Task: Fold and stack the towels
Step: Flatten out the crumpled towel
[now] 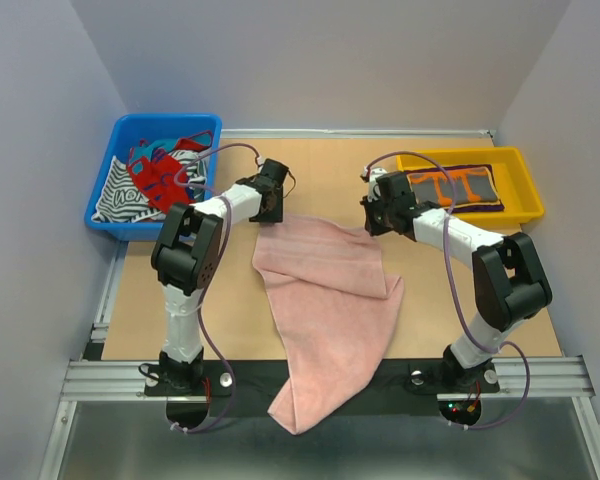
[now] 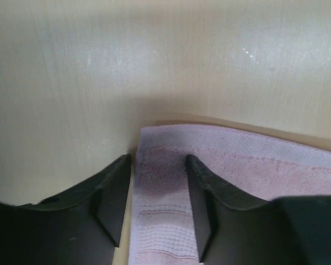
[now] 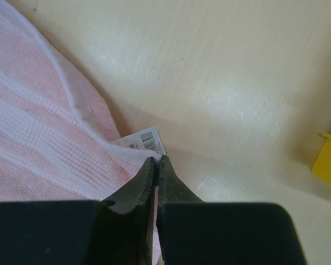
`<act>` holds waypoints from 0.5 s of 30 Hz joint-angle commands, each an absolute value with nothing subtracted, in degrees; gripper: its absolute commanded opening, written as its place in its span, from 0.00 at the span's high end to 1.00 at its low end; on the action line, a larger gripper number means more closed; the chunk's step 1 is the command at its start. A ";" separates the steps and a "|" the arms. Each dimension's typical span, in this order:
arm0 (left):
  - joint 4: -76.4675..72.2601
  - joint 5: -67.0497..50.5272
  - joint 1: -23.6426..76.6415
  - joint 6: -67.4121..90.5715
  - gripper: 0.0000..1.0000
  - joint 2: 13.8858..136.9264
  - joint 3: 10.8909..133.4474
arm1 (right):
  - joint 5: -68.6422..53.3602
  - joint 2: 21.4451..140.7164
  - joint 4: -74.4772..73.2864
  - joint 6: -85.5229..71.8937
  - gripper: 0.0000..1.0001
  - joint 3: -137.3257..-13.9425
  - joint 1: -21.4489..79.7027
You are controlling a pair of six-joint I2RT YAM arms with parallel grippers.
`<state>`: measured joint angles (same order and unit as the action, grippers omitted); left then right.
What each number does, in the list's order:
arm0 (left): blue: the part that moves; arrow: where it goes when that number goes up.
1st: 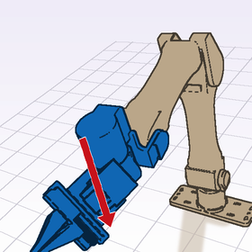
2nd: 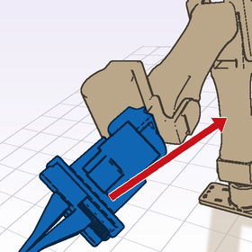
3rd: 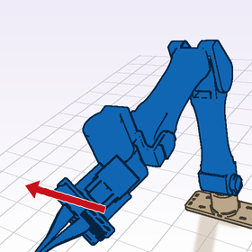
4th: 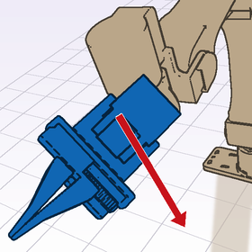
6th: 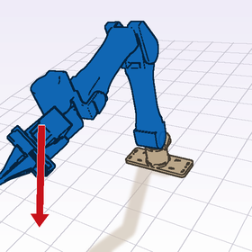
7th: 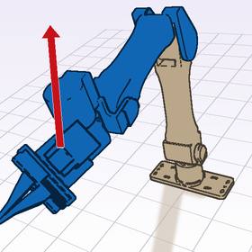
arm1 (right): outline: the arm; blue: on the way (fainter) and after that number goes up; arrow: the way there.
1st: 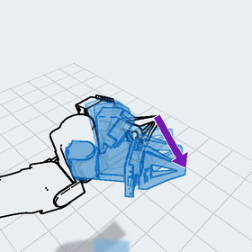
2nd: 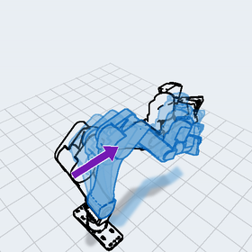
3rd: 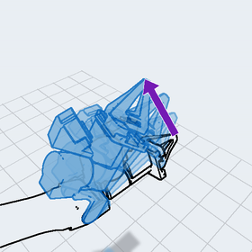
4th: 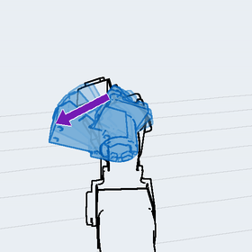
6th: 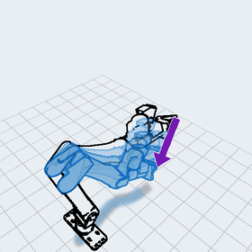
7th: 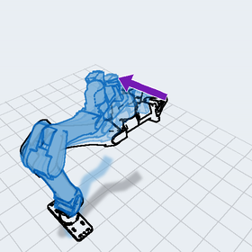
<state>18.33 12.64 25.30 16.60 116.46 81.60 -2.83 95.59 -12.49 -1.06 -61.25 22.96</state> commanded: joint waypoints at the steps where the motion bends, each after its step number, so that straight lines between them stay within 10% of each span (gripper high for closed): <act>1: 23.46 13.19 25.40 17.23 0.51 121.37 81.47 | -2.99 93.87 -9.84 -0.44 0.99 -60.82 23.29; 11: 24.96 11.86 25.31 16.35 1.00 121.47 82.35 | -2.90 94.31 -9.75 -0.44 1.00 -62.05 23.38; 15: 24.61 14.32 25.22 15.47 1.00 116.56 83.05 | -0.45 94.04 -9.76 0.86 1.00 -64.15 23.29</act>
<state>18.46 11.33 25.89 17.19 118.10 83.88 -2.66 95.59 -12.32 -1.06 -61.06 22.96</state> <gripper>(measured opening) 0.030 0.037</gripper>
